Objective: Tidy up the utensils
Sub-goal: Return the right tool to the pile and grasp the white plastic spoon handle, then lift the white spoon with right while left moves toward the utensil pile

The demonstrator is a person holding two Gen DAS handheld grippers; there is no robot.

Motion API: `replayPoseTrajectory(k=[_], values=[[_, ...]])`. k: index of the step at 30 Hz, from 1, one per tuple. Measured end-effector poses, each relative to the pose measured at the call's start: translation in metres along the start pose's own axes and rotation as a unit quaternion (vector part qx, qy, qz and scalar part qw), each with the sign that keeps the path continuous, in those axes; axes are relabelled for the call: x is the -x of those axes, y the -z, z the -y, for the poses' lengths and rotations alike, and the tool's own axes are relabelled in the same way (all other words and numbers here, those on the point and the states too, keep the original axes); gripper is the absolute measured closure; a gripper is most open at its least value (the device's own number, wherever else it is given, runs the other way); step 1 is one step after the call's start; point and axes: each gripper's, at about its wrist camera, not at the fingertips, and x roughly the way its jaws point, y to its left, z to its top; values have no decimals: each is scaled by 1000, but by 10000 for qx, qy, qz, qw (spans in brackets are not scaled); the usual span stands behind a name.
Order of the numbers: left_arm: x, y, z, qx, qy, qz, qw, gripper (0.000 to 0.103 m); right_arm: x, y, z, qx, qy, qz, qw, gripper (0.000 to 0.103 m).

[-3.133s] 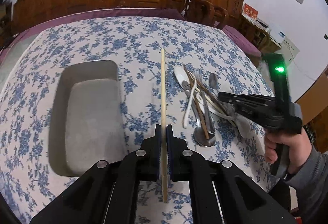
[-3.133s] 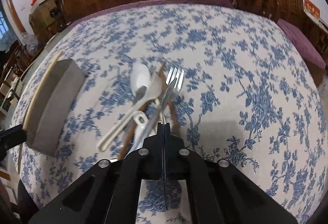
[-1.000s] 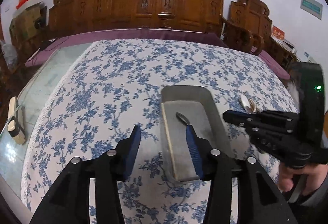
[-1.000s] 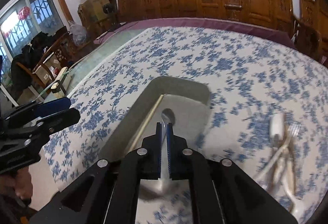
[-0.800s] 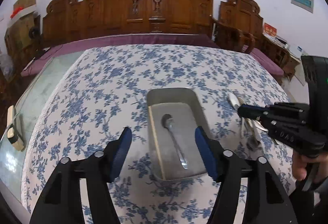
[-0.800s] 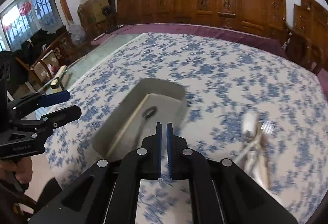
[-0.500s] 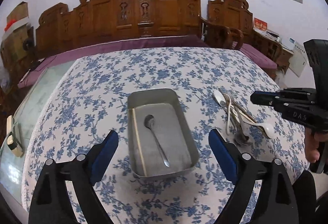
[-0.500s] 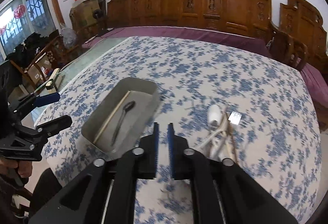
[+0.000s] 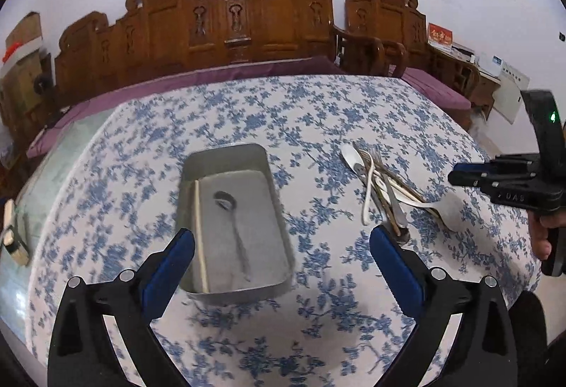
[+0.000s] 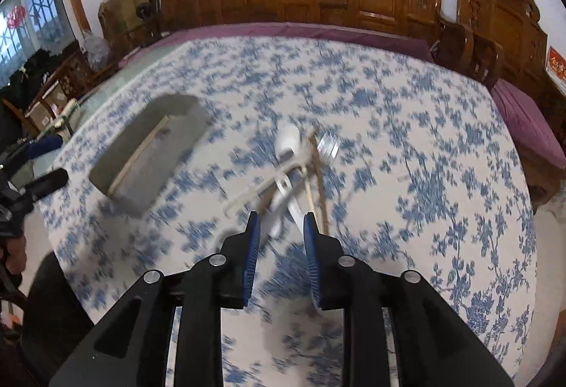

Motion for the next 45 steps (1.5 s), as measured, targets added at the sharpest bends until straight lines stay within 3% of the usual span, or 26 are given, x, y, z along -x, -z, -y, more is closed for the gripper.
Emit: replayPoseTrajectory(k=[12,17,24,34,36,39,45], values=[[-14,3,48,-13,448,-203,9988,7,-51,16,26,149,-73,-634,9979,76],[-16,7,61,-142,471,-287,9984,7,-70,17,24,389,34,-940,9948,76],[-20,13,62,-112,518,-384,9979,8,-76,24,11,676,-113,-1163,9908,75],[-23,16,62,-42,503,-440,9978,8,-89,24,-2,666,131,-1316,9890,72],[-24,17,64,-64,497,-475,9976,8,-90,25,-3,600,185,-1259,9901,74],[-25,18,67,-111,483,-499,9975,8,-89,26,-1,508,209,-1237,9908,90],[-22,19,71,-108,496,-495,9975,9,-75,35,-3,425,314,-1099,9925,92]])
